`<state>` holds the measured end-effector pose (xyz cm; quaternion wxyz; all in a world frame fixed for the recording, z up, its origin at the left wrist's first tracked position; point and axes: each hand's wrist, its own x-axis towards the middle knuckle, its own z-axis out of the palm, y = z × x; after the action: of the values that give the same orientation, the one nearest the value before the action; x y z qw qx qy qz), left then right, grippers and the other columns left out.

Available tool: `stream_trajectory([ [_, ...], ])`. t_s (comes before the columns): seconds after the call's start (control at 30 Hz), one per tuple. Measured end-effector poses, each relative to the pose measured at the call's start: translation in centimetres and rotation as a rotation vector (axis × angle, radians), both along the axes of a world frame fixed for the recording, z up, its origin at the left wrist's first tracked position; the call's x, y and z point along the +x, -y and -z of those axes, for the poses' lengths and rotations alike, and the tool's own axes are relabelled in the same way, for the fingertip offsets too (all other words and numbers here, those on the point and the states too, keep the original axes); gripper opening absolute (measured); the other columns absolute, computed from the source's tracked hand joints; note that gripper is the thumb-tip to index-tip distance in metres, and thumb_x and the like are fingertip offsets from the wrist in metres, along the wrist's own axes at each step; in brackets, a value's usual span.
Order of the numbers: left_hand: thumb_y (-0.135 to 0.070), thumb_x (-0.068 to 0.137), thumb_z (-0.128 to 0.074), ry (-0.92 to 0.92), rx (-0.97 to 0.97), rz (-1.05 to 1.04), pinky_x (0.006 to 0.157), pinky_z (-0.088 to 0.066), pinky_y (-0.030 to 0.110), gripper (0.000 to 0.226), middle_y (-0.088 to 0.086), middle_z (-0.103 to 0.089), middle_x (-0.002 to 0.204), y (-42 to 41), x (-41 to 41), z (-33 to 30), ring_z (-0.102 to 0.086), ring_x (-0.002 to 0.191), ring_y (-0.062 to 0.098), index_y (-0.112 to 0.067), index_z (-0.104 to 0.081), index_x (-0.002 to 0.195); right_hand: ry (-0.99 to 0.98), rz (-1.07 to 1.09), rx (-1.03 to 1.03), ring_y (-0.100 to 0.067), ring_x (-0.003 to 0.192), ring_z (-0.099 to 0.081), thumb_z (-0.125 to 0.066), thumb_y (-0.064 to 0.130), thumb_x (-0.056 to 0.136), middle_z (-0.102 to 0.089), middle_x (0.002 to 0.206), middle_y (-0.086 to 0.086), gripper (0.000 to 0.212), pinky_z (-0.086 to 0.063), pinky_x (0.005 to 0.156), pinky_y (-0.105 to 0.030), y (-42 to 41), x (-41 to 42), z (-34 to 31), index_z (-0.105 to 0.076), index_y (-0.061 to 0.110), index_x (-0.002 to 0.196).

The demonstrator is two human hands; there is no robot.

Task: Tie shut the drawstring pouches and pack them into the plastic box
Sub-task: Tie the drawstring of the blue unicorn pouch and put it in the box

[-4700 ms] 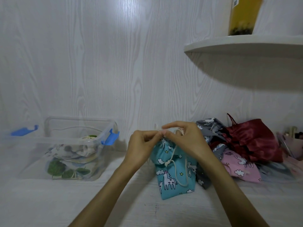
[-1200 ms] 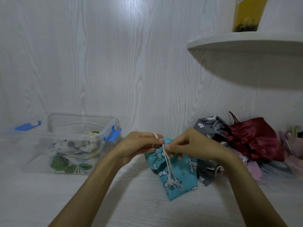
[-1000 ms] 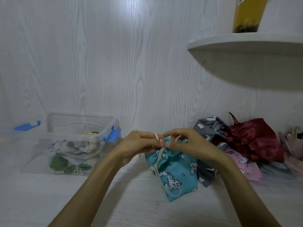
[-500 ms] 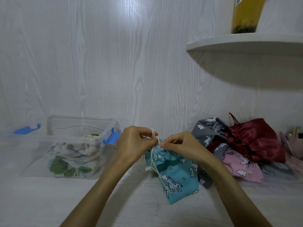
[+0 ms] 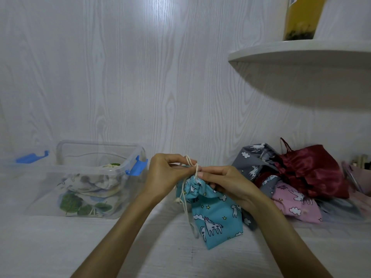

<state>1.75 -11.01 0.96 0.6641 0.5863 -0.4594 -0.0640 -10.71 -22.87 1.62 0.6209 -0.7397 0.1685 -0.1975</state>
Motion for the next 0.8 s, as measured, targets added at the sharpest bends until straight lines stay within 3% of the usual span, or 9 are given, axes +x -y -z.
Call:
stream_trajectory([
  [0.1, -0.003, 0.071, -0.078, -0.018, -0.017, 0.035, 0.064, -0.056, 0.017, 0.01, -0.002, -0.076, 0.08, 0.0, 0.3, -0.1, -0.073, 0.075, 0.012, -0.009, -0.076, 0.079, 0.022, 0.049, 0.018, -0.004, 0.051, -0.047, -0.072, 0.018, 0.078, -0.062, 0.054, 0.009, 0.018, -0.043, 0.052, -0.013, 0.1, 0.1, 0.2, -0.075, 0.011, 0.095],
  [0.23, -0.003, 0.074, -0.075, -0.014, 0.052, 0.131, 0.064, -0.054, 0.015, 0.009, 0.0, -0.076, 0.078, -0.2, 0.8, 0.0, -0.073, 0.074, 0.013, -0.006, -0.075, 0.082, 0.042, 0.059, -0.048, -0.006, 0.057, -0.049, -0.064, 0.015, 0.086, -0.06, 0.067, 0.001, 0.007, -0.038, 0.055, -0.016, 0.1, 0.5, 0.0, -0.07, 0.011, 0.088],
  [0.37, -0.005, 0.08, -0.07, 0.009, 0.124, 0.203, 0.064, -0.054, 0.016, 0.006, 0.001, -0.075, 0.074, 0.0, 0.8, 0.2, -0.072, 0.073, 0.012, -0.001, -0.07, 0.084, 0.077, 0.327, -0.59, -0.006, 0.049, -0.042, -0.062, 0.019, 0.079, -0.053, 0.054, 0.005, 0.011, -0.036, 0.049, -0.02, -0.7, 1.0, 0.3, -0.059, 0.014, 0.071],
  [0.47, -0.007, 0.084, -0.067, 0.022, 0.144, 0.229, 0.068, -0.056, 0.02, 0.012, 0.006, -0.075, 0.078, 0.1, 0.7, 0.0, -0.073, 0.077, 0.016, 0.003, -0.065, 0.087, 0.173, 0.436, -0.69, -0.007, 0.045, -0.038, -0.065, 0.018, 0.072, -0.049, 0.048, 0.008, 0.014, -0.036, 0.049, -0.026, -0.8, 1.0, 0.7, -0.054, 0.016, 0.065],
  [0.57, -0.009, 0.084, -0.067, 0.053, 0.17, 0.226, 0.07, -0.056, 0.02, 0.011, 0.008, -0.075, 0.08, 0.1, 0.7, 0.0, -0.072, 0.078, 0.015, 0.002, -0.065, 0.088, 0.067, 0.666, -1.018, -0.008, 0.048, -0.043, -0.063, 0.018, 0.076, -0.046, 0.05, 0.01, 0.015, -0.035, 0.048, -0.024, 0.1, 0.6, 0.8, -0.05, 0.02, 0.069],
  [0.63, -0.008, 0.085, -0.066, 0.051, 0.174, 0.236, 0.069, -0.055, 0.021, 0.008, 0.009, -0.075, 0.082, 0.3, 0.4, 0.0, -0.072, 0.079, 0.016, -0.001, -0.065, 0.086, 0.053, 0.774, -1.123, -0.012, 0.054, -0.047, -0.062, 0.018, 0.079, -0.05, 0.061, 0.01, 0.012, -0.031, 0.047, -0.024, 0.3, 0.3, 0.6, -0.05, 0.018, 0.079],
  [0.73, -0.013, 0.087, -0.064, 0.071, 0.189, 0.208, 0.078, -0.056, 0.029, 0.007, 0.008, -0.076, 0.084, 0.7, 0.4, 0.4, -0.072, 0.083, 0.017, -0.007, -0.063, 0.084, 0.095, 0.784, -1.031, -0.012, 0.064, -0.056, -0.06, 0.024, 0.087, -0.059, 0.076, 0.011, 0.008, -0.039, 0.055, -0.025, 0.3, 0.4, 0.7, -0.059, 0.019, 0.093],
  [0.8, -0.018, 0.089, -0.063, 0.099, 0.226, 0.184, 0.084, -0.054, 0.036, 0.011, 0.005, -0.076, 0.084, 0.7, 0.7, 0.4, -0.072, 0.085, 0.018, -0.008, -0.061, 0.087, 0.065, 0.604, -0.638, -0.009, 0.061, -0.061, -0.057, 0.029, 0.091, -0.063, 0.072, 0.011, 0.018, -0.045, 0.055, -0.022, 0.3, 0.7, 0.2, -0.07, 0.017, 0.094],
])
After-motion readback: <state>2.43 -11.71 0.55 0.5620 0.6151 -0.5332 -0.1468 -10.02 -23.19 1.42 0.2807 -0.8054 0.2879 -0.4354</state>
